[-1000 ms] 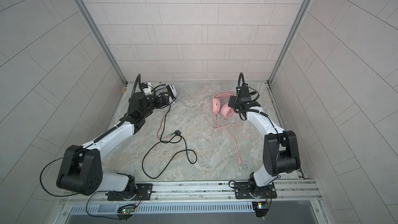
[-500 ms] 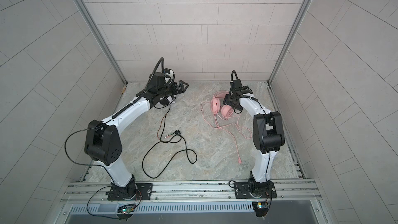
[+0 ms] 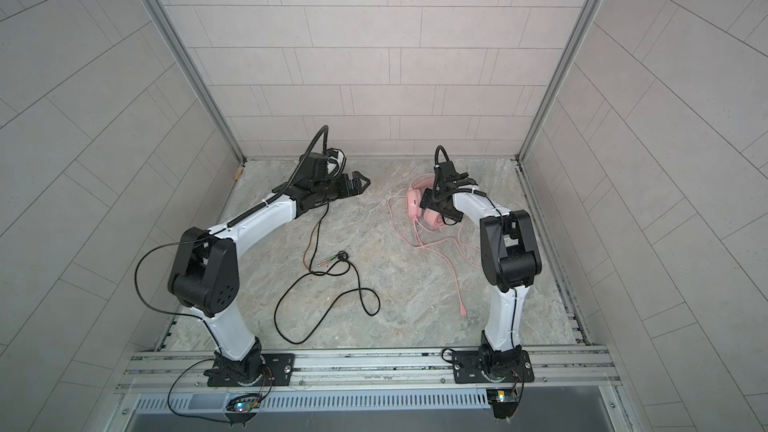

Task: Wrap the headphones

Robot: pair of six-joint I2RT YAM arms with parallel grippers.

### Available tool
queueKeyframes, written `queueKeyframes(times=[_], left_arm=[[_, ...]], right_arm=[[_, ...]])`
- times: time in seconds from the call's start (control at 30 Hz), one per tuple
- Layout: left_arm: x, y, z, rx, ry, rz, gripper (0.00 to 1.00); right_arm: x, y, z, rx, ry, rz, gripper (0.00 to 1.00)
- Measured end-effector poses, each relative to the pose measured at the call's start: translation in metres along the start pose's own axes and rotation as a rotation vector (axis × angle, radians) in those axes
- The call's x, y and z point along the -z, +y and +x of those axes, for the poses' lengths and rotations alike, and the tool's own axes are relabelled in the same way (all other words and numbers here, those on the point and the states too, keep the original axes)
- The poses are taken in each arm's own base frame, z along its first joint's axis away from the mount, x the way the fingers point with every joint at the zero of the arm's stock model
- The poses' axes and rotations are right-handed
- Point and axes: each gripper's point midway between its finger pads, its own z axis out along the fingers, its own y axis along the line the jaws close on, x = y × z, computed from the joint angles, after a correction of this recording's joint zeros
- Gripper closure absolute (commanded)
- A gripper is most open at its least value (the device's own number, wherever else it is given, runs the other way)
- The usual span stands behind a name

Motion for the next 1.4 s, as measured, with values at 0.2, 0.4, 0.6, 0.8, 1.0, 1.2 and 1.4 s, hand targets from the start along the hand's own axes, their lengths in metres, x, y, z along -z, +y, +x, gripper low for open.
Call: queueKeyframes(times=[0.2, 0.4, 0.6, 0.8, 1.0, 1.2, 1.4], left_arm=[[0.001, -0.002, 0.004, -0.001, 0.012, 0.015, 0.00], [0.001, -0.005, 0.005, -0.007, 0.018, 0.026, 0.00], [0.004, -0.005, 0.006, -0.017, 0.023, 0.024, 0.01], [0.006, -0.004, 0.012, -0.028, 0.049, 0.014, 0.01], [0.008, -0.004, 0.014, -0.040, 0.063, 0.010, 0.01], [0.011, -0.006, 0.015, -0.051, 0.079, 0.011, 0.01], [0.019, -0.014, 0.010, -0.094, 0.073, 0.027, 0.01]], right_arm=[[-0.001, 0.000, 0.002, 0.011, -0.018, 0.023, 0.01], [-0.005, -0.007, 0.006, 0.014, -0.022, 0.053, 0.17], [-0.001, -0.017, 0.003, 0.039, -0.037, 0.094, 0.57], [0.007, -0.017, 0.003, 0.130, -0.034, 0.098, 0.74], [0.033, 0.007, 0.003, 0.248, -0.105, 0.025, 0.74], [0.086, 0.063, 0.016, 0.511, -0.303, -0.107, 0.73], [0.118, 0.103, 0.034, 0.716, -0.423, -0.189, 0.73]])
